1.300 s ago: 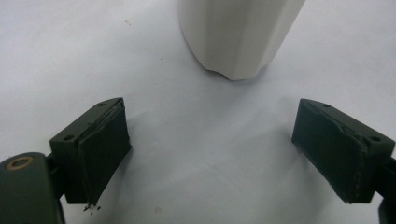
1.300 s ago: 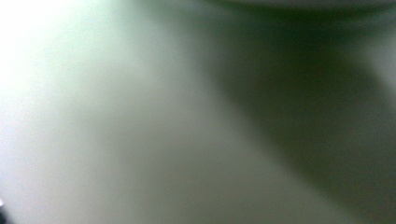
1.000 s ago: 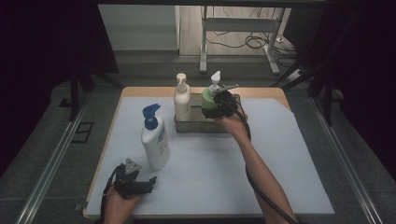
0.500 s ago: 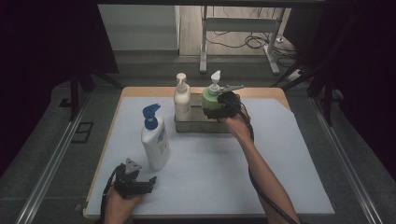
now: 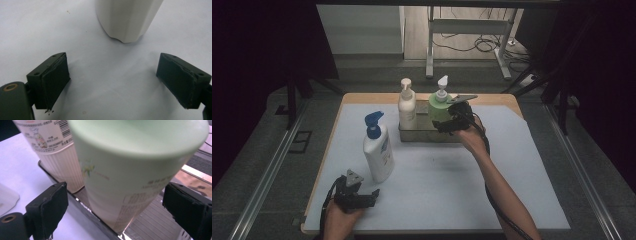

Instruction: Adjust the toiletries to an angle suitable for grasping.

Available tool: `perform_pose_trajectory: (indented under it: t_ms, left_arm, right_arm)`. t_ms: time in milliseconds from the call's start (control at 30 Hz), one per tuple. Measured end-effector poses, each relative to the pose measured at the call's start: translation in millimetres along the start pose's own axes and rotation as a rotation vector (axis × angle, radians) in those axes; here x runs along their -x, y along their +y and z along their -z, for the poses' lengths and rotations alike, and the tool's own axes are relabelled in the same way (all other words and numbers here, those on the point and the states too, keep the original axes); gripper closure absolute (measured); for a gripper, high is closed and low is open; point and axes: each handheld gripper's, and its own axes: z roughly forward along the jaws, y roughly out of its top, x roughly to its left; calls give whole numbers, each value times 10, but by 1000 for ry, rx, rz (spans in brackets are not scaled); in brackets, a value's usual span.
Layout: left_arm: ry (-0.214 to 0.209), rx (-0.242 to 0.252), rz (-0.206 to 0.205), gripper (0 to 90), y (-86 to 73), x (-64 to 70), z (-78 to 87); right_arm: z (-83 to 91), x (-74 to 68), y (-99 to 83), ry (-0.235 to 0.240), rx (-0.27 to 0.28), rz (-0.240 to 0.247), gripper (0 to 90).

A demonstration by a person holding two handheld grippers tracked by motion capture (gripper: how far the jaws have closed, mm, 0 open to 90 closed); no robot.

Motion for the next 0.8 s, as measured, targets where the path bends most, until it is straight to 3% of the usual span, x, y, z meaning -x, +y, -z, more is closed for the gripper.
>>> perform_pose_trajectory:
  t_ms: [233, 600, 733, 800]
  left_arm:
    - [0, 0, 0, 106, 0, 0, 0]
    - [1, -1, 0, 105, 0, 1, 1]
    - [1, -1, 0, 106, 0, 1, 1]
    - [1, -1, 0, 106, 0, 1, 1]
  right_arm:
    - [93, -13, -41, 20, 11, 5, 73]
    - [271, -23, -132, 14, 8, 60, 87]
    - [305, -5, -167, 20, 3, 40, 122]
    - [329, 25, -216, 38, -14, 6, 133]
